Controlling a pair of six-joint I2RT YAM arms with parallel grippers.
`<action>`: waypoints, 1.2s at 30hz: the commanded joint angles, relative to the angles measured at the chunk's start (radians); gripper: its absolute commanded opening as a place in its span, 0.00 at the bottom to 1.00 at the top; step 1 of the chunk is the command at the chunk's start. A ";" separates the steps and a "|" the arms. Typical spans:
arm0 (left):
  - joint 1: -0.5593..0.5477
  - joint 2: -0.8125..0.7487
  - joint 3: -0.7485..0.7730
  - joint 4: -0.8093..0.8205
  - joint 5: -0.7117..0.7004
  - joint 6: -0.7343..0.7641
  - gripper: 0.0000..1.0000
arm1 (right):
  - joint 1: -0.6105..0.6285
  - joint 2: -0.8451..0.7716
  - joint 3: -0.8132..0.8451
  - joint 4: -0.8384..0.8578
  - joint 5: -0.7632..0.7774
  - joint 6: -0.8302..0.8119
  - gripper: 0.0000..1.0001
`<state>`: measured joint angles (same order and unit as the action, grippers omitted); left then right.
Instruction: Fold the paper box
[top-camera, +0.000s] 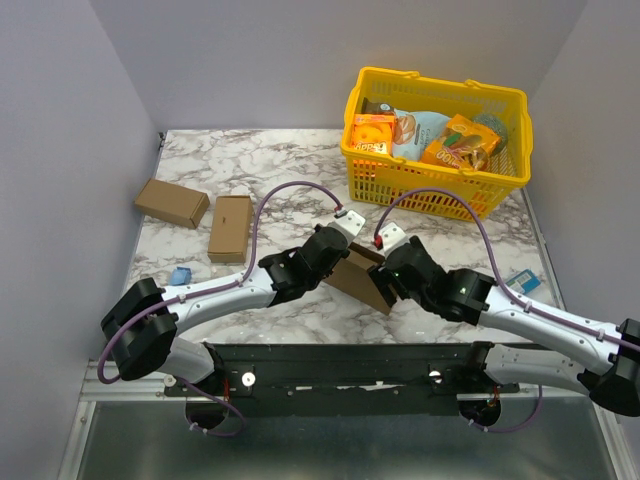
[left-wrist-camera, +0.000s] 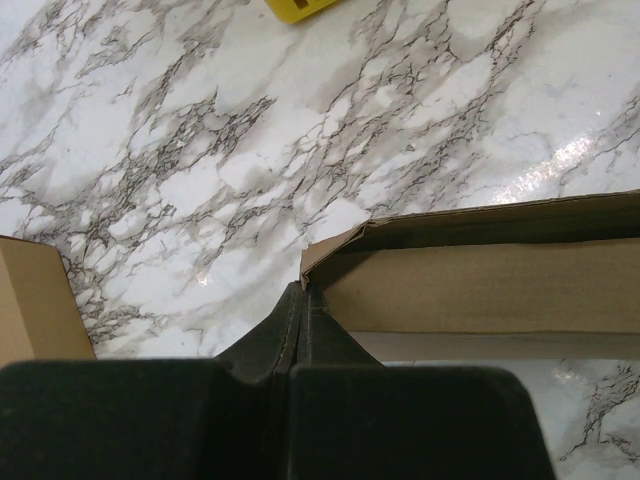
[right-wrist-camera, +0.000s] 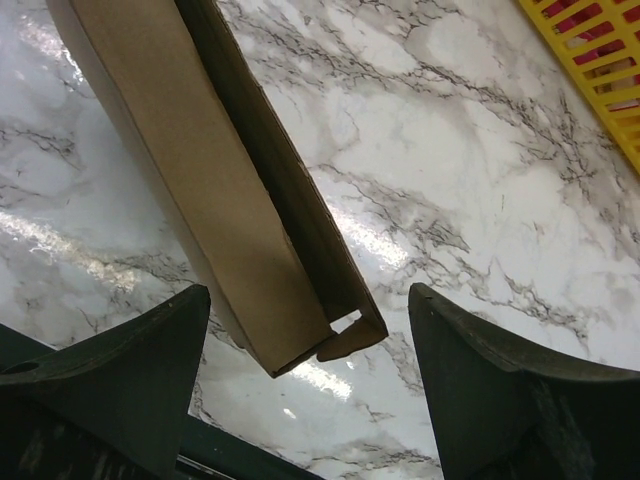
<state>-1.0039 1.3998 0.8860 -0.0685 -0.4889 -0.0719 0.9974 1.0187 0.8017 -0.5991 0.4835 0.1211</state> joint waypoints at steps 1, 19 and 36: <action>-0.018 0.050 -0.053 -0.165 0.128 -0.040 0.00 | 0.036 -0.012 0.014 0.007 0.112 0.014 0.87; -0.018 0.062 -0.045 -0.171 0.127 -0.049 0.00 | 0.179 0.121 0.090 -0.148 0.319 0.172 0.55; -0.018 0.047 -0.053 -0.172 0.130 -0.058 0.00 | 0.054 0.032 0.214 -0.432 0.153 0.563 0.76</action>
<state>-1.0039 1.4044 0.8894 -0.0681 -0.4850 -0.0784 1.1435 1.1000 1.0111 -0.9604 0.7517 0.5789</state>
